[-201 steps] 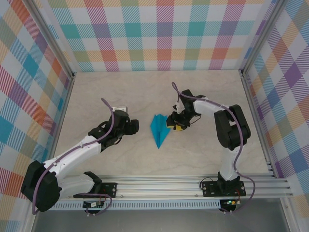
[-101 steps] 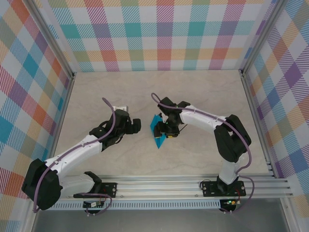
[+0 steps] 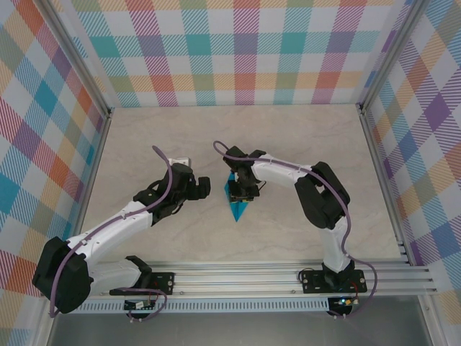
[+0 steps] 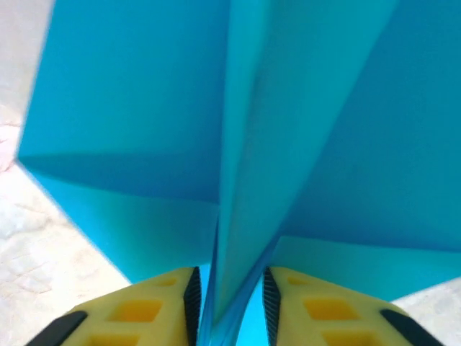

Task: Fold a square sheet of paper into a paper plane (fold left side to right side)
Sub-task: Pick up the paper plane at the center of the table, then place the paper plane at the top-center of the table.

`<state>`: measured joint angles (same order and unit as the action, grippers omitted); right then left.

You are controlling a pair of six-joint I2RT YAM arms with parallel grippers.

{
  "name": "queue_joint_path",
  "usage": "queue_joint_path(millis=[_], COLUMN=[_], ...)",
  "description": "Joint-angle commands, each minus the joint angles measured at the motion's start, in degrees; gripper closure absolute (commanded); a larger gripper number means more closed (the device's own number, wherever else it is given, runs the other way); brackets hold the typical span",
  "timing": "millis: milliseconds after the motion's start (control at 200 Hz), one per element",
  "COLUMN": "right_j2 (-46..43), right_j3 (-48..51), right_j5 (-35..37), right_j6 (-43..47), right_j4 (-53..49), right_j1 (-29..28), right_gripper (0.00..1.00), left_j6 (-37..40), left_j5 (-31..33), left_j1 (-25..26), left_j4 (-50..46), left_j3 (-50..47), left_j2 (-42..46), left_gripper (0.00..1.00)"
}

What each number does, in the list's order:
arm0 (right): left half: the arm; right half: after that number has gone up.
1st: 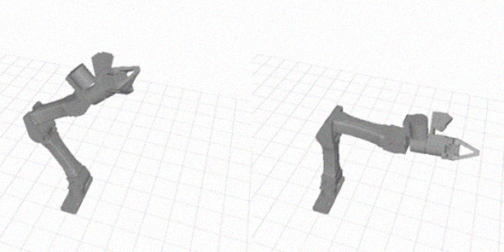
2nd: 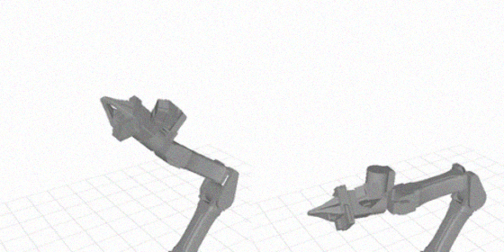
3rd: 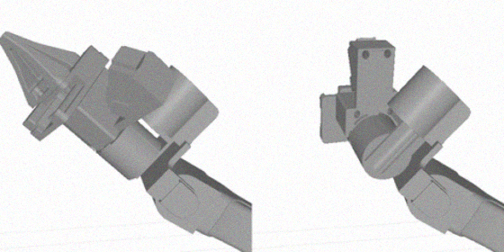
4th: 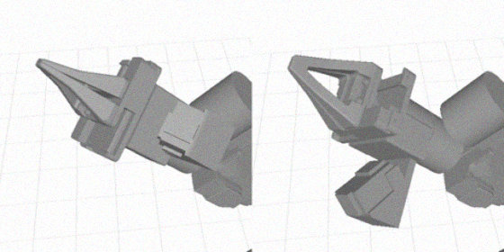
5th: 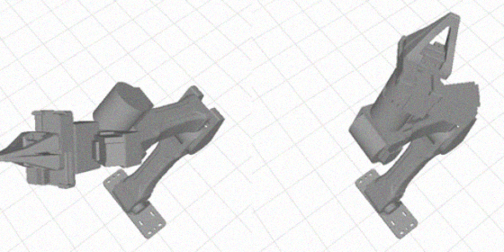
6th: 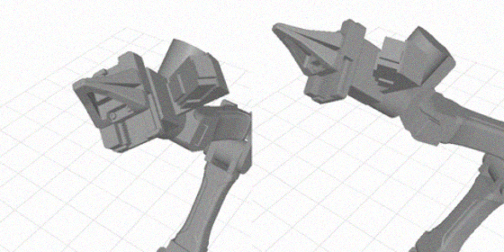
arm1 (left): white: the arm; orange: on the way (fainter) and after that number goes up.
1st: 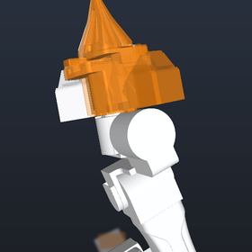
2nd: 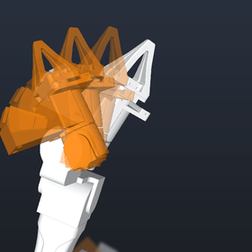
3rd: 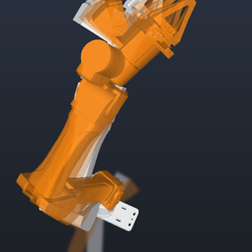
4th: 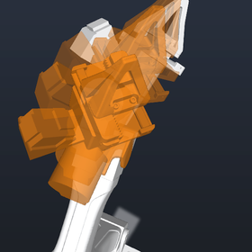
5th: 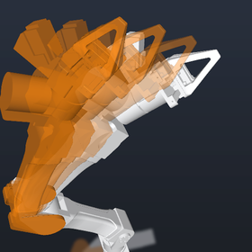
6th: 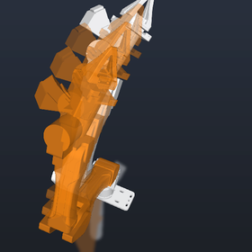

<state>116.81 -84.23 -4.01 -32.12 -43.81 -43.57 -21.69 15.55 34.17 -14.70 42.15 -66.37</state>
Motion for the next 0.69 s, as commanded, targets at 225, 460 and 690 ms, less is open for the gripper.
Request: queue_joint_path(millis=[225,460,690], right_j2=[0.1,8.2,20.2], right_j3=[-7.2,-22.0,-41.4], right_j5=[9.0,11.1,12.1], right_j6=[7.9,12.8,11.7], right_j4=[-6.5,-13.1,-21.3], right_j1=[0.7,7.1,10.4], right_gripper=[0.97,0.96,0.94], left_j6=[0.6,0.7,0.3], left_j5=[-0.3,-1.2,-1.6], left_j1=[-0.4,-0.4,-0.4], left_j4=[0.7,0.5,0.0], left_j3=[-0.8,-0.9,-0.8], left_j2=[1.3,1.5,1.4], left_gripper=[0.03,0.02,0.02])
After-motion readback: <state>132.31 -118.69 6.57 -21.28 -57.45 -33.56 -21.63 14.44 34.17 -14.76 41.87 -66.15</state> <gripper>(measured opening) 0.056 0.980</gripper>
